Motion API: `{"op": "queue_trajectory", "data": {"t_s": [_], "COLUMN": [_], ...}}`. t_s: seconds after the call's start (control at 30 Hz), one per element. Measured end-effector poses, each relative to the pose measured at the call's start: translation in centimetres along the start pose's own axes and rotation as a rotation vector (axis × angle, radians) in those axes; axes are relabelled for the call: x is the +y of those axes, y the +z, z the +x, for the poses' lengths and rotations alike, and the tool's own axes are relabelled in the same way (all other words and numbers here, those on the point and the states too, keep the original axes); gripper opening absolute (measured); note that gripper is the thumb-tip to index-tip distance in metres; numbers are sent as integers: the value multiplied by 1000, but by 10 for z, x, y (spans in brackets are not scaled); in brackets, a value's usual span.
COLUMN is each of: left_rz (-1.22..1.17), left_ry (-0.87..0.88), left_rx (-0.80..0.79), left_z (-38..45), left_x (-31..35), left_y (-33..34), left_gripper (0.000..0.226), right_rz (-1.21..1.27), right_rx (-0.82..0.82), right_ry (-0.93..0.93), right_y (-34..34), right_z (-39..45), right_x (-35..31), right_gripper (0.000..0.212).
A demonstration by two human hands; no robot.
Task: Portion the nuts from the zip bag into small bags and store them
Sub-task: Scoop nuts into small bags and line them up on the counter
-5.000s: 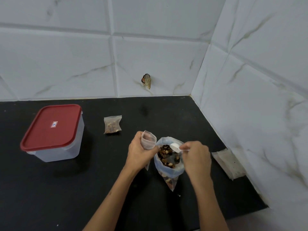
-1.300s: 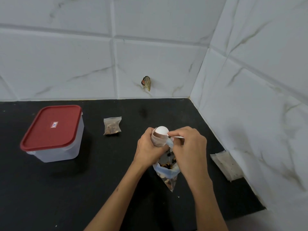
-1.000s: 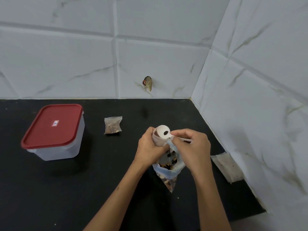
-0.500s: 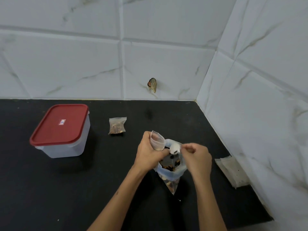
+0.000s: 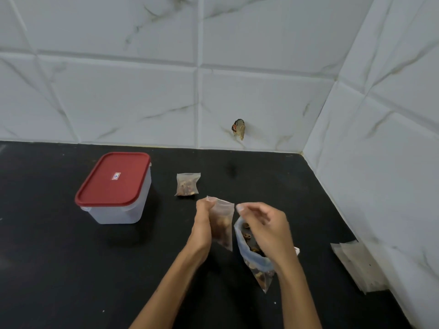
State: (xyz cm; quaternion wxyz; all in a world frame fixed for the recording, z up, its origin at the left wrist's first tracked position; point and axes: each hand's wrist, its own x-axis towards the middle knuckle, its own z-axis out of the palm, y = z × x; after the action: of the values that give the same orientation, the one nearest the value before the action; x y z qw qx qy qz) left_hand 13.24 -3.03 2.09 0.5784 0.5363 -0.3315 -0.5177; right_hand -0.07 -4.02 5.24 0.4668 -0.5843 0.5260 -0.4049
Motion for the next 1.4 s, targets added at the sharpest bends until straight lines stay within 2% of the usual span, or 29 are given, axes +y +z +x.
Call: {"op": "queue_trajectory", "data": {"t_s": [0.07, 0.17, 0.27, 0.5, 0.63, 0.8, 1.03, 1.23, 1.4], "left_rz": [-15, 35, 29, -116, -162, -157, -224, -198, -121], "left_ry": [-5, -33, 11, 84, 103, 58, 53, 68, 59], "left_rx": [34, 45, 33, -21, -28, -36, -64, -61, -13], "left_z": [3, 7, 5, 7, 15, 30, 56, 47, 38], "left_x": [3, 8, 16, 44, 50, 60, 87, 69, 56], "left_y": [-8, -27, -50, -102, -123, -140, -135, -135, -132], "left_gripper": [32, 44, 24, 10, 14, 27, 19, 25, 6], "right_rz": [69, 109, 145, 396, 524, 536, 511, 534, 579], "right_rx": [-71, -68, -53, -152, -178, -171, -154, -164, -113], "right_ry": [-11, -58, -71, -48, -15, 3, 29, -27, -12], "right_y": [17, 40, 56, 99, 127, 147, 150, 148, 150], "right_z": [2, 8, 16, 28, 33, 45, 74, 61, 53], "right_x": [-2, -2, -7, -27, -35, -42, -59, -47, -33], "right_gripper": [10, 10, 9, 7, 8, 21, 17, 15, 21]}}
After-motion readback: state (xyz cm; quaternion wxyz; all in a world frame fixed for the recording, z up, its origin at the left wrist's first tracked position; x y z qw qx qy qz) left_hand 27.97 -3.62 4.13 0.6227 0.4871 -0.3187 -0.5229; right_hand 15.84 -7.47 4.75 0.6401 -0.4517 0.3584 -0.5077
